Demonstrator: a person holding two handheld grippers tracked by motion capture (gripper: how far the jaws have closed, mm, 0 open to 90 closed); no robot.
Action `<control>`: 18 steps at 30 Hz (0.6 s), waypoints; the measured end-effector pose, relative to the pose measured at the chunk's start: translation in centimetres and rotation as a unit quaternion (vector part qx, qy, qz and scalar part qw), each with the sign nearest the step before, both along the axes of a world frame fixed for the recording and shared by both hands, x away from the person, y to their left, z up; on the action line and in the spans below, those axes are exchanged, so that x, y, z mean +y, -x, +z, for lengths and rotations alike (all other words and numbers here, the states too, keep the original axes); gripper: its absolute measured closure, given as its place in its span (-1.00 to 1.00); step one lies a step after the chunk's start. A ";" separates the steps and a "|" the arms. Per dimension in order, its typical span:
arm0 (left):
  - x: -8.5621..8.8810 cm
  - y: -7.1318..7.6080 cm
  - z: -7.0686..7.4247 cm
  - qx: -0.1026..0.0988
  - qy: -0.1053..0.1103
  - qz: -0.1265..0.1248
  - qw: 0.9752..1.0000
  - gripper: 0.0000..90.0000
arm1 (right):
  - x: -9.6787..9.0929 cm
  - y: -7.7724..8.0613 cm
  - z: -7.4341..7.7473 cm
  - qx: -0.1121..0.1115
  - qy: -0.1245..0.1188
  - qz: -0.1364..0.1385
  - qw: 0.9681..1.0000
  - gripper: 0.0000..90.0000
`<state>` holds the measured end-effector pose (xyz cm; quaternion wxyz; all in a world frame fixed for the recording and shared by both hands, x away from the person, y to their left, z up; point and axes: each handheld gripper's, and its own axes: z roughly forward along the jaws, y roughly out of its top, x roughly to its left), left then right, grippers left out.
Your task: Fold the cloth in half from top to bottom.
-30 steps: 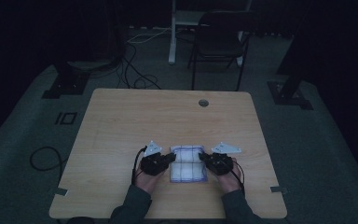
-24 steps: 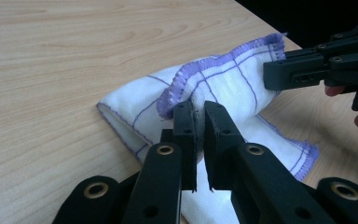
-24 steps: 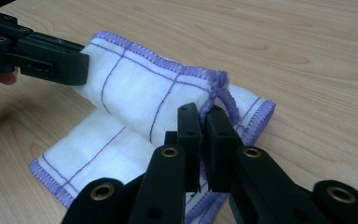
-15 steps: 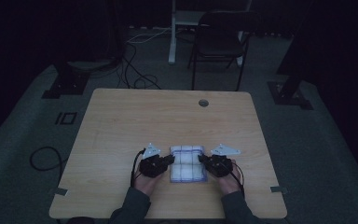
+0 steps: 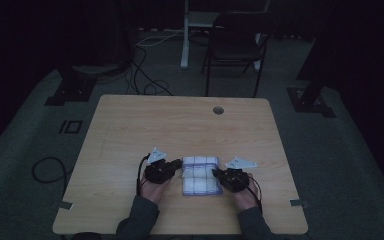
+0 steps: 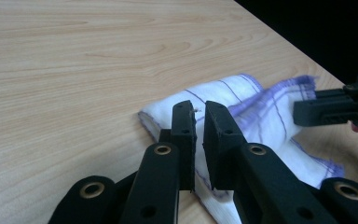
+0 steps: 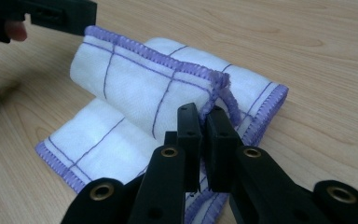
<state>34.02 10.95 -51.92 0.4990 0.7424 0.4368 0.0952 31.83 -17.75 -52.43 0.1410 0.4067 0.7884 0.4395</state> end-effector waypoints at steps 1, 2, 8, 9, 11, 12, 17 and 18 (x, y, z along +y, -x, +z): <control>-0.1 -0.2 0.0 0.001 -0.001 0.000 1.000 0.85 | 0.0 0.0 0.0 0.000 0.000 0.000 1.000 0.93; -0.2 -0.3 0.1 0.000 -0.002 -0.001 1.000 0.85 | 0.0 0.1 -0.1 0.000 0.000 0.001 1.000 0.93; -1.0 -0.9 -0.1 0.005 -0.009 -0.010 1.000 0.85 | -0.2 0.3 -0.1 0.000 -0.002 0.001 1.000 0.92; -1.1 -0.9 -0.2 0.008 -0.011 -0.014 1.000 0.84 | -0.2 0.3 -0.1 0.000 -0.002 0.000 1.000 0.92; -1.3 -0.9 -0.4 0.014 -0.013 -0.019 1.000 0.84 | -0.3 0.4 -0.2 0.000 -0.002 -0.002 1.000 0.92; -1.4 -0.9 -0.5 0.016 -0.015 -0.021 1.000 0.83 | -0.4 0.4 -0.1 0.000 -0.004 -0.003 1.000 0.92; -1.6 -0.5 -0.9 0.021 -0.021 -0.032 0.999 0.83 | -0.6 0.6 0.0 -0.003 -0.003 -0.002 1.000 0.90; -1.6 -0.3 -0.9 0.021 -0.022 -0.034 0.999 0.82 | -0.6 0.6 -0.1 -0.003 -0.001 -0.003 1.000 0.87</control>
